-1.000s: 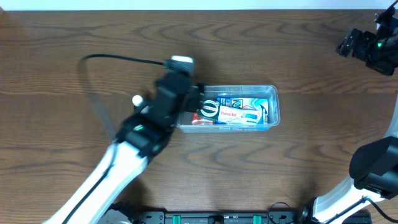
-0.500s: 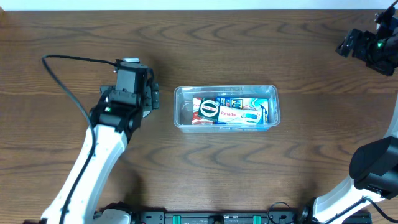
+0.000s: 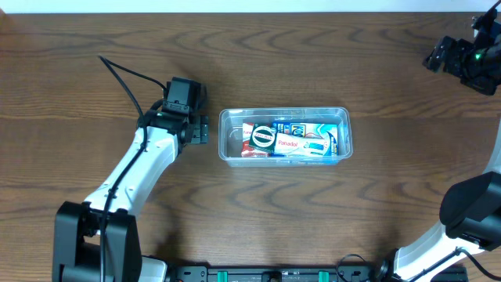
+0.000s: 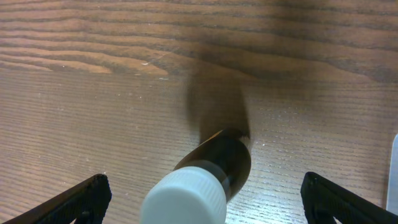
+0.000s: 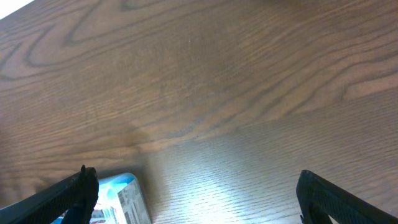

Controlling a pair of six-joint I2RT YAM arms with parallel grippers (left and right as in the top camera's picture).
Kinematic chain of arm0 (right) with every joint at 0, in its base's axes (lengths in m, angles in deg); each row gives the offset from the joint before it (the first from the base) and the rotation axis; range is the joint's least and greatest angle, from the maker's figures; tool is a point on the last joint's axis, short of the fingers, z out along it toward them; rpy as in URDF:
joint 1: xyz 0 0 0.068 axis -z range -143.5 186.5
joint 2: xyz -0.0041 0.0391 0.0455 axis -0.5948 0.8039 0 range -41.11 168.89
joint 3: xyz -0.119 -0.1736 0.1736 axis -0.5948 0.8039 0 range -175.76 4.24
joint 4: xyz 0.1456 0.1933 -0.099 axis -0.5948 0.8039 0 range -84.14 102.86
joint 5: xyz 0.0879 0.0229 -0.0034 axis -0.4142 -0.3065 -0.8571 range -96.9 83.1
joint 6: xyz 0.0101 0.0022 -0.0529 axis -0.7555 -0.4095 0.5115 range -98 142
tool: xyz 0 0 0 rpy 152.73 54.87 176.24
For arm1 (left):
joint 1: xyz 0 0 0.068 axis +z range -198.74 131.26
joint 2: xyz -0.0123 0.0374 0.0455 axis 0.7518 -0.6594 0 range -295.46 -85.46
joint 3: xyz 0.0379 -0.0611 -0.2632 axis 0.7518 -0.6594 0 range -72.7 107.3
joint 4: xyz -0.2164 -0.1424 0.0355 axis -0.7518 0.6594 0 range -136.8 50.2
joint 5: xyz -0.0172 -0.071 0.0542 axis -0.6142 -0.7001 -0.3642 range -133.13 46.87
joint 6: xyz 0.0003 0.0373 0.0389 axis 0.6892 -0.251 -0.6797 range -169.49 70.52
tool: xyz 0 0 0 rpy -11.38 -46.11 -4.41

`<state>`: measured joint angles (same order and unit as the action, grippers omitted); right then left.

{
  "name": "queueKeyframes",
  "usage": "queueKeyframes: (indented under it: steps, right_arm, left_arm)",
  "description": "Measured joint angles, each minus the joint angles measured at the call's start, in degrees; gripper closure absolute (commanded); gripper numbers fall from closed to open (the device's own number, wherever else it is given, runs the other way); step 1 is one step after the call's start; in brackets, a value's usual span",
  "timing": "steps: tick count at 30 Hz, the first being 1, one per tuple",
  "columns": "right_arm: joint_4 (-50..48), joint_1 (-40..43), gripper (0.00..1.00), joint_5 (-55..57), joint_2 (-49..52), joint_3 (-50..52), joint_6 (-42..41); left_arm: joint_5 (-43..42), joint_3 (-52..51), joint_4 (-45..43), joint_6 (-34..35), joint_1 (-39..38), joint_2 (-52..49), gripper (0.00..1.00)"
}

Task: Pack container
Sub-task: 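Withdraw the left gripper to the white-capped bottle, then grasp the dark bottle with white cap using the left gripper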

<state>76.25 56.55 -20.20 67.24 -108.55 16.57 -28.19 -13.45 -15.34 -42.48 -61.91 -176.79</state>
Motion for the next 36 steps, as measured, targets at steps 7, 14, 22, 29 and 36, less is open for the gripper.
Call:
queueKeyframes:
  steps: [7, 14, 22, 29, 36]
  right_arm:
    - [0.0, 0.0, 0.01, 0.0, 0.0, 0.0, 0.0]
    - [0.0, 0.0, 0.01, 0.0, 0.0, 0.0, 0.0]
    - [0.0, 0.0, 0.01, 0.0, 0.0, 0.0, 0.0]
    - [0.0, 0.0, 0.01, 0.0, 0.0, 0.0, 0.0]
    - [0.0, 0.0, 0.01, 0.0, 0.0, 0.0, 0.0]
  left_arm:
    - [0.0, 0.0, -0.3, -0.4, 0.0, -0.1, 0.29]
    - [0.0, 0.0, -0.4, -0.8, 0.0, -0.1, 0.48]
    - [-3.9, 0.0, -0.4, 1.1, 0.0, -0.1, 0.54]
    - [-6.2, 0.0, -0.4, 6.9, 0.0, -0.1, 0.67]
    - [-6.4, 0.0, -0.9, 11.5, 0.0, 0.2, 0.77]
